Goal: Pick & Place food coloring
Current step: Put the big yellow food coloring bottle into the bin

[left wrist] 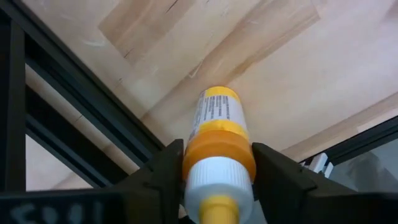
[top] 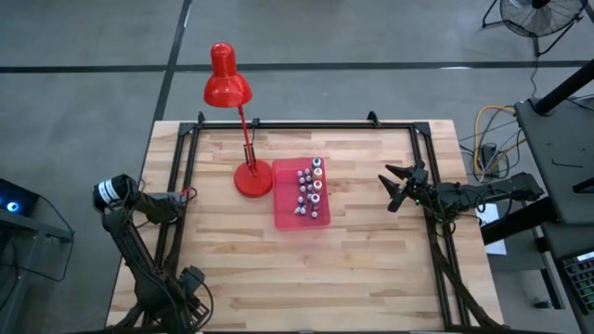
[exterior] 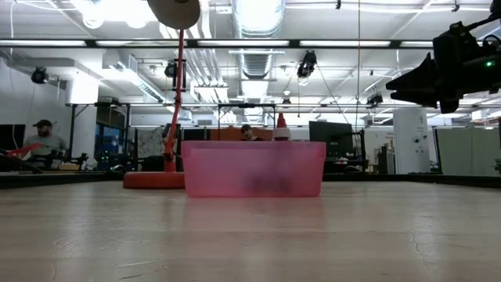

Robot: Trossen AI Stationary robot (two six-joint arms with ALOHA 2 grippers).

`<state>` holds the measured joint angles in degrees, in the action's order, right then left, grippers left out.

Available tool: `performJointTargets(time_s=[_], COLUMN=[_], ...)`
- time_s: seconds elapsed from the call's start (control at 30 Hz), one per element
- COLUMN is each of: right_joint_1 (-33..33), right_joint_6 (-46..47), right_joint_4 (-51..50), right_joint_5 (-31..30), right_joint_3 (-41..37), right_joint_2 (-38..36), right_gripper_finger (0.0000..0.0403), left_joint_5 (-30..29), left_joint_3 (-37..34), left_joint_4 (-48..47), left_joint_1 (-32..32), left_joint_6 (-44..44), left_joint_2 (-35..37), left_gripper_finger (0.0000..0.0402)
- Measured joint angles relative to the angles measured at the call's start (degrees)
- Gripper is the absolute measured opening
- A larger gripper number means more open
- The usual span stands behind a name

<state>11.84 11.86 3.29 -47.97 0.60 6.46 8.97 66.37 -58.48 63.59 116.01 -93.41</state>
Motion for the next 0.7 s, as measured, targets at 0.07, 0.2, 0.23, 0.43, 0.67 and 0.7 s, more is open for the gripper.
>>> performJointTargets(time_s=[0.07,0.2,0.23,0.43,0.67,0.7], right_joint_1=[0.0,0.0,0.0,0.0,0.0,0.0], right_joint_6=[0.0,0.1,0.0,0.0,0.0,0.0], right_joint_4=[0.0,0.0,0.0,0.0,0.0,0.0], right_joint_5=[0.0,0.0,0.0,0.0,0.0,0.0], right_joint_3=[0.0,0.0,0.0,0.0,0.0,0.0], right_joint_2=[0.0,0.0,0.0,0.0,0.0,0.0], right_gripper_finger=[0.0215,0.0215,0.0215,0.0215,0.0215,0.0215], left_joint_5=[0.0,0.0,0.0,-0.8,-4.2,-4.7], left_joint_3=[0.0,0.0,0.0,0.5,3.2,3.7], left_joint_4=[0.0,0.0,-0.1,-2.5,-7.9,-8.5], left_joint_1=[0.0,0.0,0.0,-2.2,-9.3,-10.5], left_joint_6=[0.0,-0.4,-0.7,-4.7,-16.3,-18.3], left_joint_2=[0.0,0.0,0.0,0.7,1.7,1.7], left_gripper_finger=[0.0129,0.0120,0.0120,0.0120,0.0120,0.0120])
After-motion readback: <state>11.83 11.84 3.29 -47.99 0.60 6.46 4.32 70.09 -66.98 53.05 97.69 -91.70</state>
